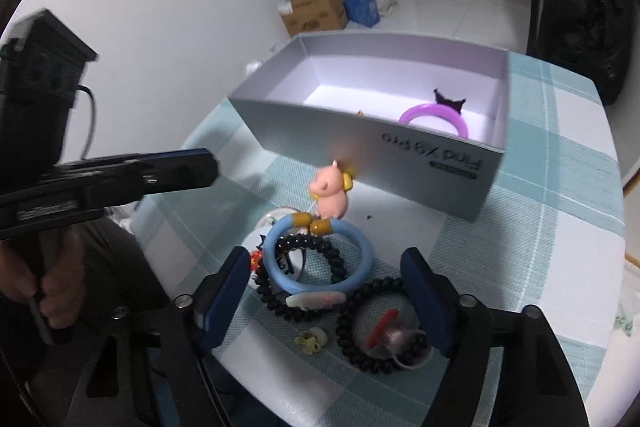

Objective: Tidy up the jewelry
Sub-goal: 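Grasp the light-blue bangle with the right gripper while the left gripper holds the pig, then carry the bangle and pig figure over the box with both grippers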

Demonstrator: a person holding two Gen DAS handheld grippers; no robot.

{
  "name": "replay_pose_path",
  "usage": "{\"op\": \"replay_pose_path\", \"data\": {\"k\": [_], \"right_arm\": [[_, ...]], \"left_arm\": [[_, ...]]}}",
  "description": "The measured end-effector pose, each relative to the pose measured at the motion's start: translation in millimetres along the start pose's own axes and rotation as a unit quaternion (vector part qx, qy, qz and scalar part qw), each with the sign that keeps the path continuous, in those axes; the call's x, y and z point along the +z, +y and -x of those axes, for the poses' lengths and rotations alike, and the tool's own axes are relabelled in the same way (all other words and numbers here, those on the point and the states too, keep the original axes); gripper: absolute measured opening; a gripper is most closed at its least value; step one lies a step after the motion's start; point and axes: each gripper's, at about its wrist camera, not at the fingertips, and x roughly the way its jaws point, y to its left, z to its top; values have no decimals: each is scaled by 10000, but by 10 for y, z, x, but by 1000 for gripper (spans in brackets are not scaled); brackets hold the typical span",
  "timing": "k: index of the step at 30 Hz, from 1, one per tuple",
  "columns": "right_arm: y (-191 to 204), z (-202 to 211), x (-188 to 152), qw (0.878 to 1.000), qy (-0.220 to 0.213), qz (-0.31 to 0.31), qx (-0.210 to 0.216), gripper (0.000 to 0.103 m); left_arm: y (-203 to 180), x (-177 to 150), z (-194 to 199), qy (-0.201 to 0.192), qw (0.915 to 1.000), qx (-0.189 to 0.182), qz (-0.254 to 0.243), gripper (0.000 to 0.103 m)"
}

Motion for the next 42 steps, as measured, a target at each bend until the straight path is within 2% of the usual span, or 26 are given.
{"op": "replay_pose_path", "data": {"k": [1, 3, 5, 13, 22, 27, 34, 42], "right_arm": [[6, -23, 7, 10000, 23, 24, -9, 68], [40, -78, 5, 9999, 101, 71, 15, 63], [76, -98, 0, 9998, 88, 162, -53, 61], [48, -93, -7, 9999, 23, 71, 82, 61], [-45, 165, 21, 9987, -358, -193, 322, 61], [-167, 375, 13, 9975, -542, -374, 255, 61], [-461, 690, -82, 9925, -855, -859, 165, 61], [-584, 891, -118, 9872, -1150, -1095, 170, 61]], "left_arm": [[39, -14, 28, 4, 10000, -38, 8, 20], [53, -54, 60, 2, 10000, -88, 43, 38], [65, -58, 81, -27, 9999, -101, 59, 44], [128, -63, 13, 124, 9997, -37, 190, 45], [142, 20, -106, 161, 9993, -77, 337, 45], [21, 56, -241, 276, 9994, -88, 179, 45], [-127, 53, -422, 413, 9987, 242, -179, 45], [-244, 102, -601, 498, 9970, 479, -354, 45]]}}
